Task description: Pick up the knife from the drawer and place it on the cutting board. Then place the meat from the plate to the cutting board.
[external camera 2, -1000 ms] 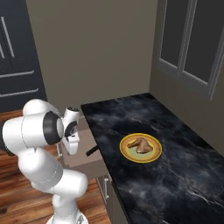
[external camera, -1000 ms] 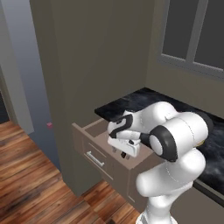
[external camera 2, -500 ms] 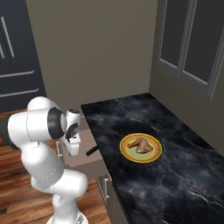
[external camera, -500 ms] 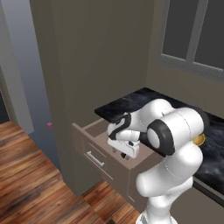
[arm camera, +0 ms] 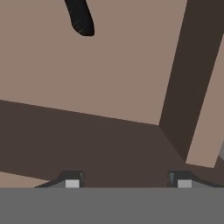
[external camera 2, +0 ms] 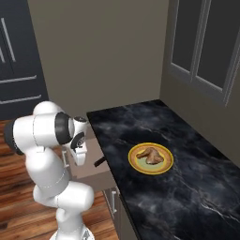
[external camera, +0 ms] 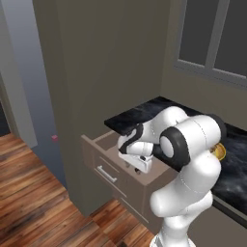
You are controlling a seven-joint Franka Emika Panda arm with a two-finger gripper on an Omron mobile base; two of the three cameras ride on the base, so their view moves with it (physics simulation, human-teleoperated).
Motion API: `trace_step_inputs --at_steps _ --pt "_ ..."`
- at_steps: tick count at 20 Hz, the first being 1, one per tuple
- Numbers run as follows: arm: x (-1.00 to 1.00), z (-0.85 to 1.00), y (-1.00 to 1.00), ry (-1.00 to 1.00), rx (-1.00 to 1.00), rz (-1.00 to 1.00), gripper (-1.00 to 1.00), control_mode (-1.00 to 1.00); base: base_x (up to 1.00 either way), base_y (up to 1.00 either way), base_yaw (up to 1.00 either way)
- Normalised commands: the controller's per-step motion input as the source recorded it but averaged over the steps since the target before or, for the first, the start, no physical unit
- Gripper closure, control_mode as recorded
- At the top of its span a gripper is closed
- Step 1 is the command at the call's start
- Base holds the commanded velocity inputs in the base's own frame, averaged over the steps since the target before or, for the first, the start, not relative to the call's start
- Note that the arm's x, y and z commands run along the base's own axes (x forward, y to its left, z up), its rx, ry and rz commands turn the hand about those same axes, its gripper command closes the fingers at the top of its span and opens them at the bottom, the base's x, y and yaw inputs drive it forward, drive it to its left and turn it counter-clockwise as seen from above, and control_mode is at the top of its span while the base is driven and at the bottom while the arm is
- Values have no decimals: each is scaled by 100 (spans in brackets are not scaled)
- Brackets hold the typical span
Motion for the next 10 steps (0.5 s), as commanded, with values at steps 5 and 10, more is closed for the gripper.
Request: trace_step_inputs --at_steps 5,10 --pt "0 -28 0 0 2 -3 -100 -100 0 0 0" --pt "-18 -59 3 0 6 0 -100 -100 0 0 0"
